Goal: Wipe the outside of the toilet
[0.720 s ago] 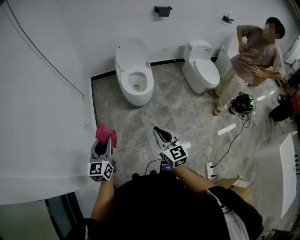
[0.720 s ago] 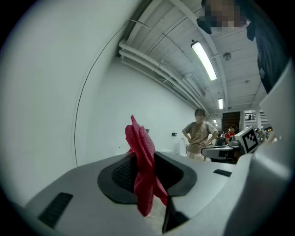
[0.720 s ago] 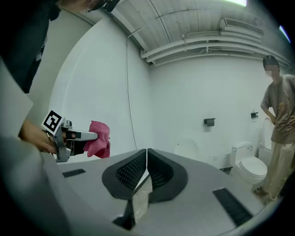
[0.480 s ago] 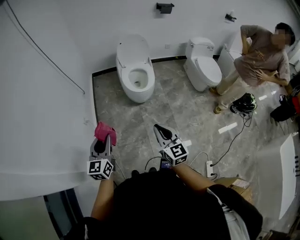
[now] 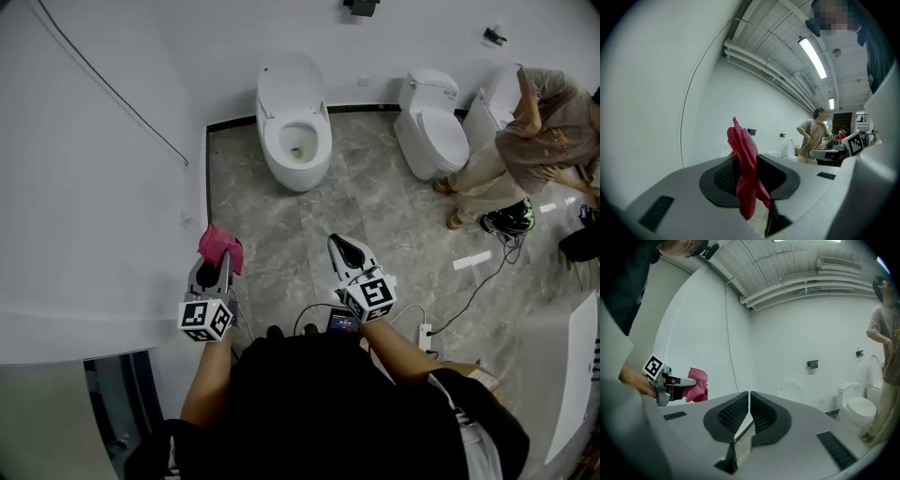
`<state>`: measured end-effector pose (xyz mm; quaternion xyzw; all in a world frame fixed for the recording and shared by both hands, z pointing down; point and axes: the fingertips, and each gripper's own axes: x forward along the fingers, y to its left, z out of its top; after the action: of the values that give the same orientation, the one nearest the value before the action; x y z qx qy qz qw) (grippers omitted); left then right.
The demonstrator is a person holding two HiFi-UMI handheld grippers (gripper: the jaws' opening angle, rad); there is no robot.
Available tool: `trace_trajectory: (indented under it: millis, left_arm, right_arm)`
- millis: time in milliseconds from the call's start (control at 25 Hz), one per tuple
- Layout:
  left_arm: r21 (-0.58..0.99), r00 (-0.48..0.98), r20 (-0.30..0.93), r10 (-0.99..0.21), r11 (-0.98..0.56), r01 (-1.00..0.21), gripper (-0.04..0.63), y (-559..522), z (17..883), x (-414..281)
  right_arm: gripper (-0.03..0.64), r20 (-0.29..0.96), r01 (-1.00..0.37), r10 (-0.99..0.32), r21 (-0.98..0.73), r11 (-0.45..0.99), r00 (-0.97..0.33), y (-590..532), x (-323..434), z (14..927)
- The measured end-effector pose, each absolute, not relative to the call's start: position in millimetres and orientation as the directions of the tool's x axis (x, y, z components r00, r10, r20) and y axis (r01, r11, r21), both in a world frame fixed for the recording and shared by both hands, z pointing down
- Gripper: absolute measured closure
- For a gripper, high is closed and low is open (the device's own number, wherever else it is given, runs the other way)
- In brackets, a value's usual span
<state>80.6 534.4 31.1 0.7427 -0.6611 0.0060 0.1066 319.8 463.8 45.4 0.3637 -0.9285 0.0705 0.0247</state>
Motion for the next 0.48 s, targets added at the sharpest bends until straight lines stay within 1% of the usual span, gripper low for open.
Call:
trace_trajectory:
  millis: [120,240,360,480]
  left_arm:
    - [0.154,0.114,0.138,-0.984,-0.093,-0.984,0.476,532.9,25.0,81.5]
    - [0.150,0.100,0.138,-0.985,-0.079,-0.986,0.476,529.9,19.2,77.8]
    - [0.143,0.078,0.154,-0.985,-0.056,-0.988,0.476,527.5,22.9,71.3]
    - [0.154,0.074,0.181,-0.981,-0.046,-0.987,0.476,522.0,35.8,67.2]
  right_arm:
    - [0.580,0.097,-0.660,-0.654,-0.140,0.738,-0.751,462.3,324.7,42.9]
    - [0.580,0.094,-0.678,-0.673,-0.180,0.713,-0.733,450.8,337.3,44.6]
    - [0.580,0.077,-0.687,-0.689,-0.203,0.697,-0.721,441.5,344.4,37.9]
    - [0.580,0.087,-0.694,-0.693,-0.209,0.689,-0.715,433.9,345.6,43.3]
